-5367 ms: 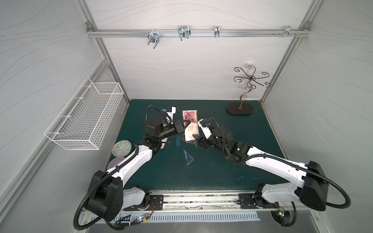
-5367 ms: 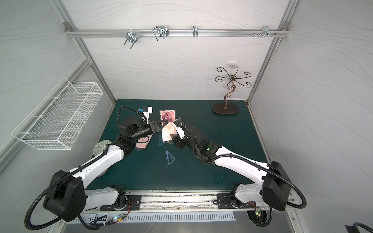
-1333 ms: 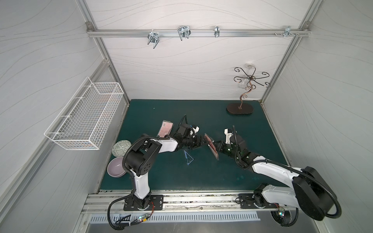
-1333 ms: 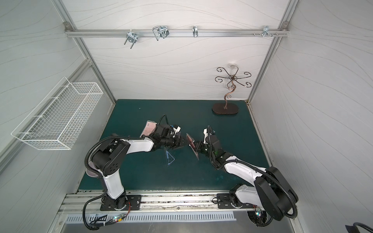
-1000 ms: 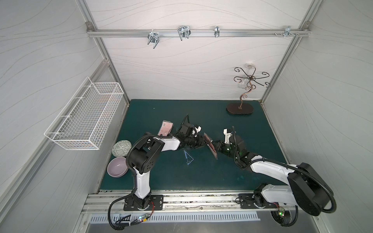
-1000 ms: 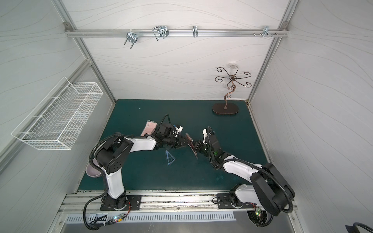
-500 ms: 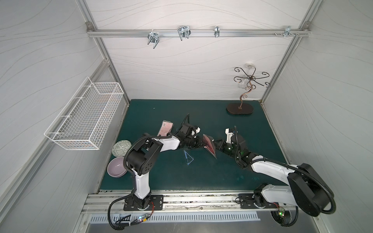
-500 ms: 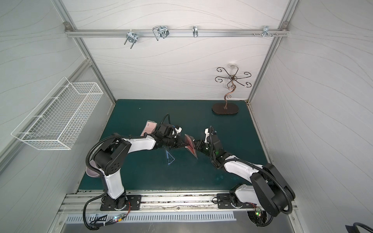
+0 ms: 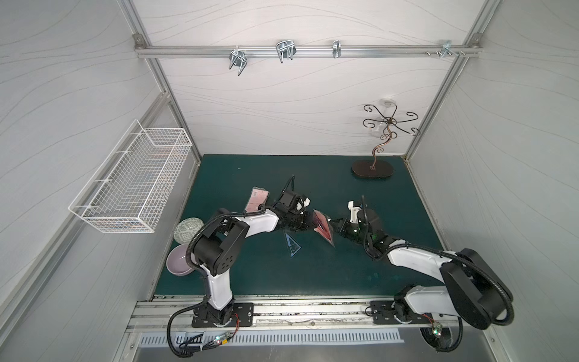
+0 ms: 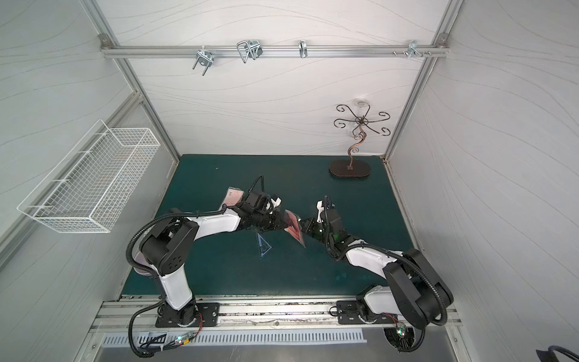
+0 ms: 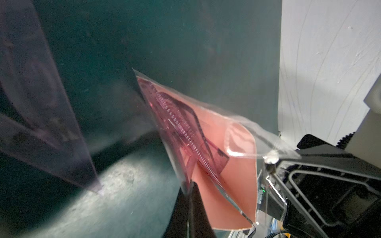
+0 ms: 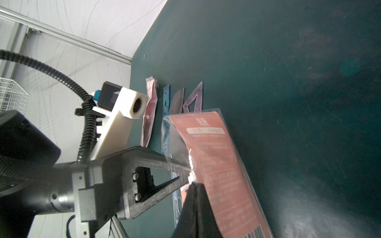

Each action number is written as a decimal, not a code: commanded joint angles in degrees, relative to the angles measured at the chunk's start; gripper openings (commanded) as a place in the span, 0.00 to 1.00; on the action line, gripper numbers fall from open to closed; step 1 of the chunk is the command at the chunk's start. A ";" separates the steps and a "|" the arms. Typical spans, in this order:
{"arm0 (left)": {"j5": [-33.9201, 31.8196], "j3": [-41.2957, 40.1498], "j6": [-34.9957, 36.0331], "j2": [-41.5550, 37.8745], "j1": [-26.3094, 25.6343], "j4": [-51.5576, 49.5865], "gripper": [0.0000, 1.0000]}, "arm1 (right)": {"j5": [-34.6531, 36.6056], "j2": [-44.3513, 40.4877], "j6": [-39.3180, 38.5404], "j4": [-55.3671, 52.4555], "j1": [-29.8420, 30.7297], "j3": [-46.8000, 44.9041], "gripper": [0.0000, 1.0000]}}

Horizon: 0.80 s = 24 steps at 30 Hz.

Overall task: Open the ruler set and take out the ruler
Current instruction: Open the ruler set bag.

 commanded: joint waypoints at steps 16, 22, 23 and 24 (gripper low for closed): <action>-18.79 25.88 21.07 -0.03 -0.89 -49.30 0.00 | -8.25 11.67 -6.88 -7.11 0.35 11.81 0.00; -18.25 30.86 22.22 7.23 -3.62 -50.99 0.00 | -10.43 15.87 -7.19 -6.89 1.06 12.90 0.00; -17.55 31.04 21.89 7.95 -3.77 -50.28 0.00 | -10.40 16.15 -7.21 -7.39 1.10 12.90 0.00; -16.71 30.93 21.59 8.61 -3.88 -49.27 0.00 | -10.47 16.37 -6.92 -8.07 0.94 12.89 0.00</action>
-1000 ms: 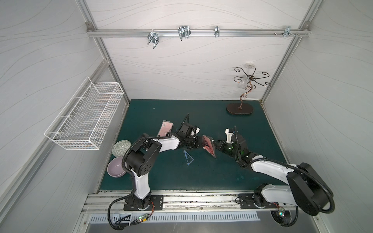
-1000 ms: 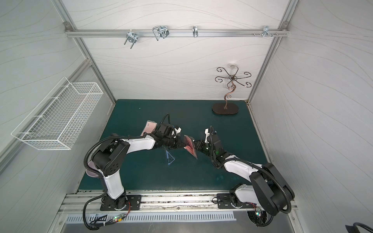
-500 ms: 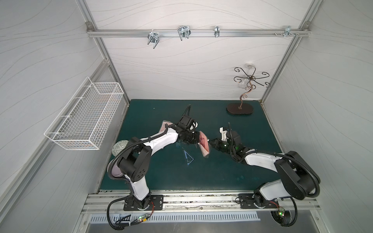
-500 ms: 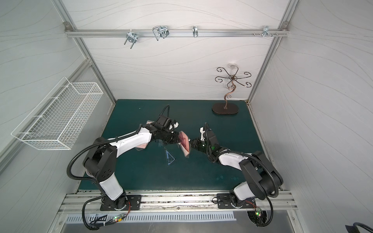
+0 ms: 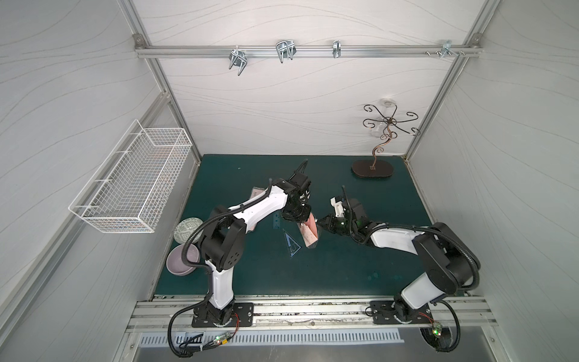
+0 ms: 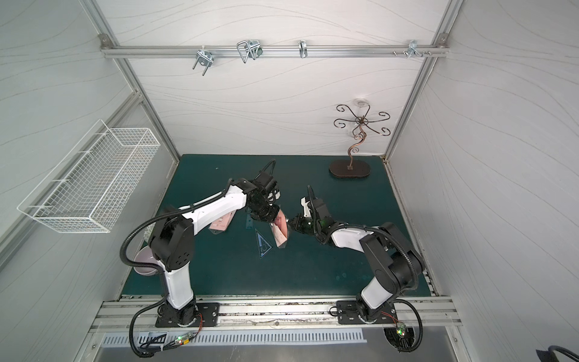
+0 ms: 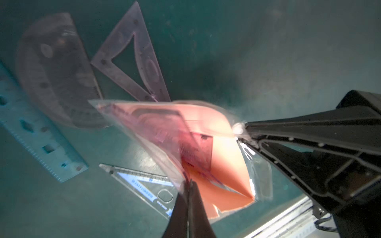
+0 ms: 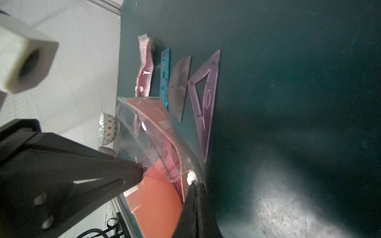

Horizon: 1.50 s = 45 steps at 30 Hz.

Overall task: Open the ruler set and take out the ruler
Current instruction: Open the ruler set bag, then take out the ruler from the ruler set bag.

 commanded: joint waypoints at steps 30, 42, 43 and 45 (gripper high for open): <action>3.48 2.28 2.39 3.52 -2.92 1.16 0.00 | -19.26 -3.43 -1.65 -5.67 -6.02 5.84 0.05; 2.31 1.97 2.38 2.75 -2.86 1.36 0.00 | -16.71 4.61 -2.50 -3.78 -4.35 5.36 0.10; 2.20 1.86 2.39 2.62 -2.86 1.40 0.00 | -16.26 4.65 -2.66 -4.30 -4.29 5.44 0.11; 2.24 1.90 2.39 2.57 -2.90 1.44 0.00 | -15.88 4.78 -2.57 -3.61 -4.33 5.18 0.14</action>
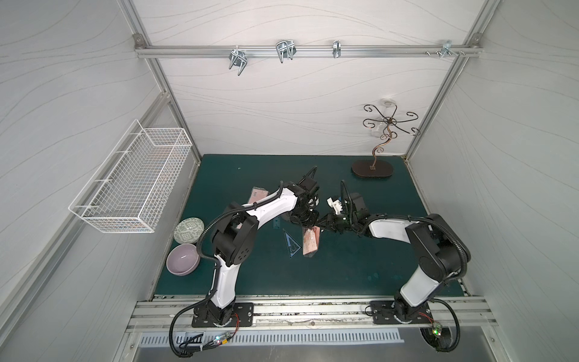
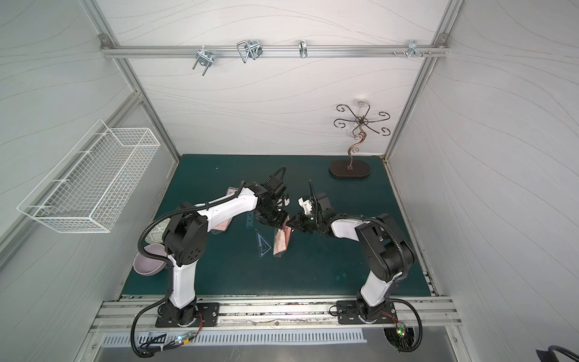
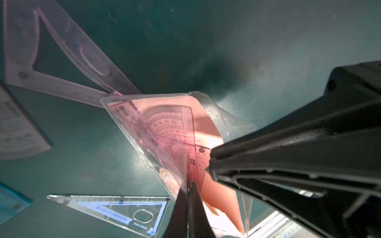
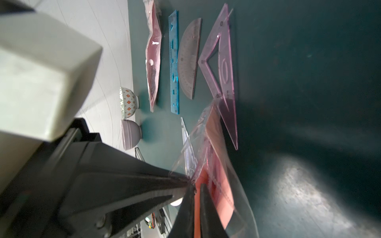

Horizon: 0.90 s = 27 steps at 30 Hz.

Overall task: Open the ruler set and take out the ruler
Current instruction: Take out the ruler from the ruler set bag.

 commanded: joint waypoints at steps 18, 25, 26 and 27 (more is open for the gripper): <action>0.51 -3.21 0.73 -5.50 -0.82 5.00 0.00 | 4.59 4.80 1.22 5.94 0.80 1.67 0.20; 0.54 -3.97 1.12 -5.92 -1.14 6.25 0.00 | 3.74 7.32 1.92 7.30 1.18 3.28 0.10; 0.27 -3.84 1.16 -5.93 -1.09 5.91 0.00 | 3.86 7.06 1.82 7.27 1.17 3.19 0.07; -0.11 -3.80 1.32 -5.91 -1.09 5.63 0.00 | 4.16 6.81 1.92 6.98 1.17 3.07 0.04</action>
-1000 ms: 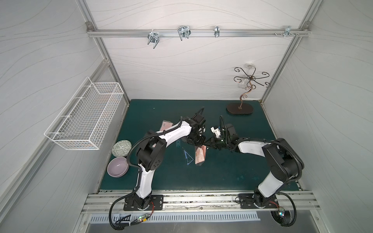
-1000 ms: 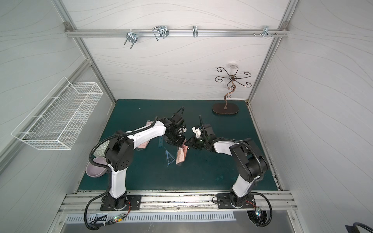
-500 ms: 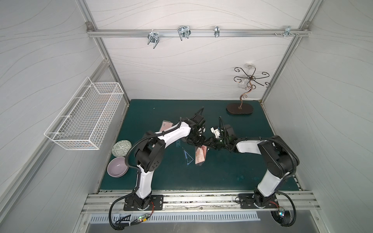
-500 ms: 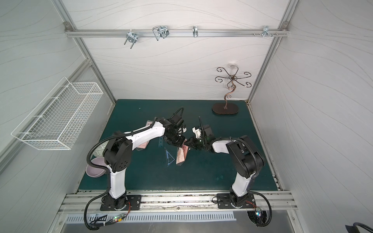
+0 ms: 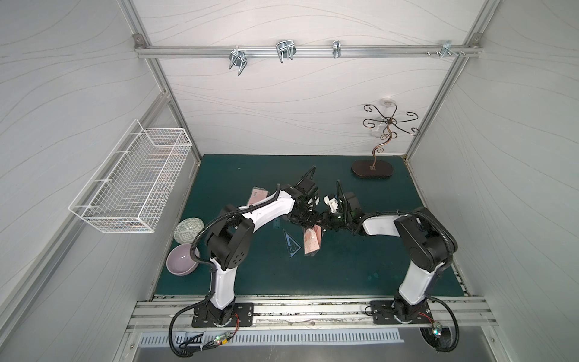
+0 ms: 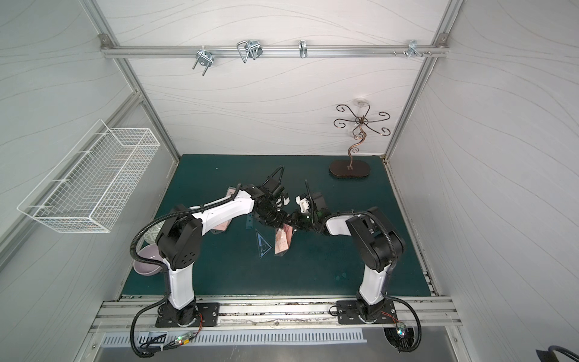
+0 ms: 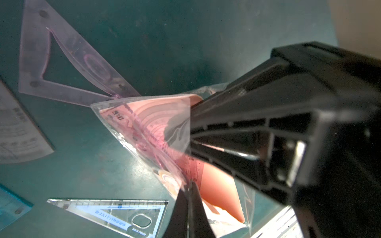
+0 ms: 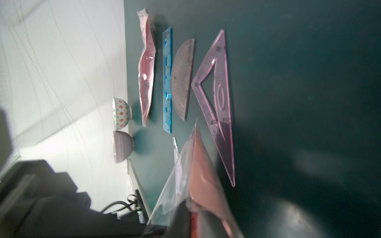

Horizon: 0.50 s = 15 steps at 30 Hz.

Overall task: Open the ruler set and take out the ruler
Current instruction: Take out the ruler from the ruler set bag.

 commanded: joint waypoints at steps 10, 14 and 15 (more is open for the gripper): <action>-2.04 0.20 1.43 -1.65 -0.78 -0.74 0.00 | 2.65 -6.47 -0.51 -3.31 0.22 -0.57 0.00; -3.01 0.23 1.58 -1.60 -0.78 -1.44 0.00 | 3.05 -10.81 -1.03 -5.18 -0.75 -1.64 0.00; -3.18 0.20 1.72 -1.44 -0.79 -1.58 0.00 | 3.13 -11.91 -1.28 -5.95 -1.13 -1.85 0.00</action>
